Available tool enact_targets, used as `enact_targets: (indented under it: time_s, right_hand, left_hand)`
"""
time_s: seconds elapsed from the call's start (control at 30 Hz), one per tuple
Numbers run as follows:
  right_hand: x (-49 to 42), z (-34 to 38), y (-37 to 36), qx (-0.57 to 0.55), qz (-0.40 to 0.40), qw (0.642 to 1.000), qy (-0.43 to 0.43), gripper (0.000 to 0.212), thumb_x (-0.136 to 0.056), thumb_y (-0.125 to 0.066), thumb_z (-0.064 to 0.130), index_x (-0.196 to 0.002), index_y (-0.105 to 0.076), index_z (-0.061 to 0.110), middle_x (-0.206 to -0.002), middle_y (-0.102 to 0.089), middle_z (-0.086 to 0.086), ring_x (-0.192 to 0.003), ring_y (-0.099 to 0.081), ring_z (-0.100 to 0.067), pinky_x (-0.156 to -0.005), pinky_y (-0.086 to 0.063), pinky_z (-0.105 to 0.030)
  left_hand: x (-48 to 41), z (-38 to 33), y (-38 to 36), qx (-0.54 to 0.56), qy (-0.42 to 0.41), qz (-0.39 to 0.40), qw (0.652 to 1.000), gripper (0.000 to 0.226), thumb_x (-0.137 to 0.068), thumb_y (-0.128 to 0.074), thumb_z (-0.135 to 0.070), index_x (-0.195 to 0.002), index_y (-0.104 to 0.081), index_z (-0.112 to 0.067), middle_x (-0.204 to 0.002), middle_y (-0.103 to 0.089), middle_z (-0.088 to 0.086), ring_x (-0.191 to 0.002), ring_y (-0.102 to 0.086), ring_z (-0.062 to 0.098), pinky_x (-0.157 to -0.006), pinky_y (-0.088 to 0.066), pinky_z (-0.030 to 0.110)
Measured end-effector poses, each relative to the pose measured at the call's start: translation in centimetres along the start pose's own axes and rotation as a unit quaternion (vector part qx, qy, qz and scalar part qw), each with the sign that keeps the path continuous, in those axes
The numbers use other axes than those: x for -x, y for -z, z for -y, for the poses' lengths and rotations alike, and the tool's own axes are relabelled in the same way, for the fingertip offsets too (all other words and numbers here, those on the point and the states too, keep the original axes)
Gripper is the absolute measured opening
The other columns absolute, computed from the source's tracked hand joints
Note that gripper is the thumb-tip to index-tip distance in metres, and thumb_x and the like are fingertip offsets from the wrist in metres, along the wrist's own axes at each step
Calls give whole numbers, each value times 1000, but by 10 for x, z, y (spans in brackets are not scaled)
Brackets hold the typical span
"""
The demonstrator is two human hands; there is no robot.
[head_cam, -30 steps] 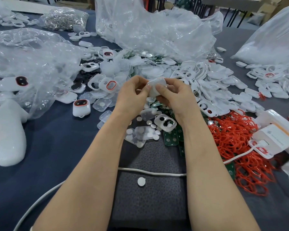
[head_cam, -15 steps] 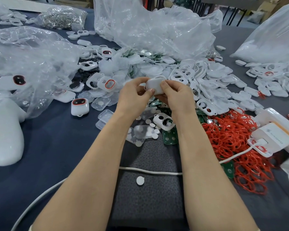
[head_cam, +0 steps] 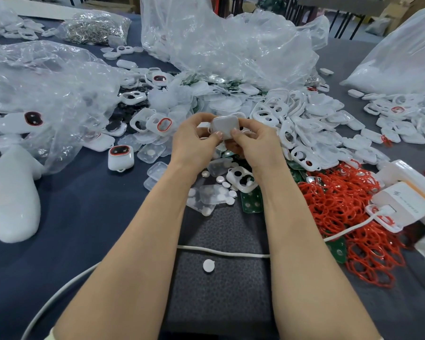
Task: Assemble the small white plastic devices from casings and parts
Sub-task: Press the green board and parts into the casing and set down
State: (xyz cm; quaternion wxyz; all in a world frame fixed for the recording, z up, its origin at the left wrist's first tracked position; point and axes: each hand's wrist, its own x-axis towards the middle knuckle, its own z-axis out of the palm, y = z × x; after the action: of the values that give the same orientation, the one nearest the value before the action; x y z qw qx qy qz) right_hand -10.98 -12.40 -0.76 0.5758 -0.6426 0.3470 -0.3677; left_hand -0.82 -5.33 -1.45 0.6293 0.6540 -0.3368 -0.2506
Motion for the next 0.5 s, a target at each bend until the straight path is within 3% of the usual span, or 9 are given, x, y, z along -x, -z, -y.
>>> enact_targets:
  time_s: [0.1, 0.2, 0.37, 0.43, 0.5]
  right_hand:
    - [-1, 0, 0, 17, -2, 1000, 6, 18, -94, -57, 6, -105, -62, 19, -82, -69, -8, -62, -67, -9, -65, -57, -22]
    - [0, 1, 2, 49, 13, 999, 5, 24, -95, -55, 8, -118, -61, 14, -90, -70, -12, -69, -69, -15, -70, -59, -27]
    - [2, 4, 5, 78, 28, 996, 24, 21, -94, -54, 6, -101, -61, 25, -90, -69, -15, -67, -65, -16, -66, -55, -25]
    - [2, 4, 5, 76, 23, 997, 20, 25, -93, -56, 5, -94, -60, 30, -90, -70, -16, -67, -66, -16, -67, -57, -25]
    - [3, 4, 4, 75, 19, 997, 16, 26, -92, -57, 6, -93, -59, 33, -90, -71, -16, -68, -68, -17, -70, -58, -27]
  left_hand:
    - [-1, 1, 1, 41, 15, 8, 999, 25, -88, -64, -3, -107, -61, -19, -89, -71, 6, -81, -66, 15, -81, -55, 29]
    - [0, -1, 2, 86, 34, 16, 996, 25, -91, -61, -3, -114, -60, -11, -89, -69, 7, -79, -67, 12, -76, -55, 21]
    - [-2, -3, 2, 69, 28, -4, 997, 8, -95, -57, -10, -101, -60, -6, -90, -66, 11, -81, -67, 18, -69, -58, 20]
    - [-4, 0, 1, 12, 6, -22, 1000, 3, -95, -58, -10, -92, -60, -10, -88, -64, 9, -87, -67, 23, -74, -59, 28]
    - [-5, 1, 0, -11, -7, -32, 999, 15, -94, -58, -10, -82, -58, -18, -85, -62, 3, -91, -67, 26, -80, -58, 36]
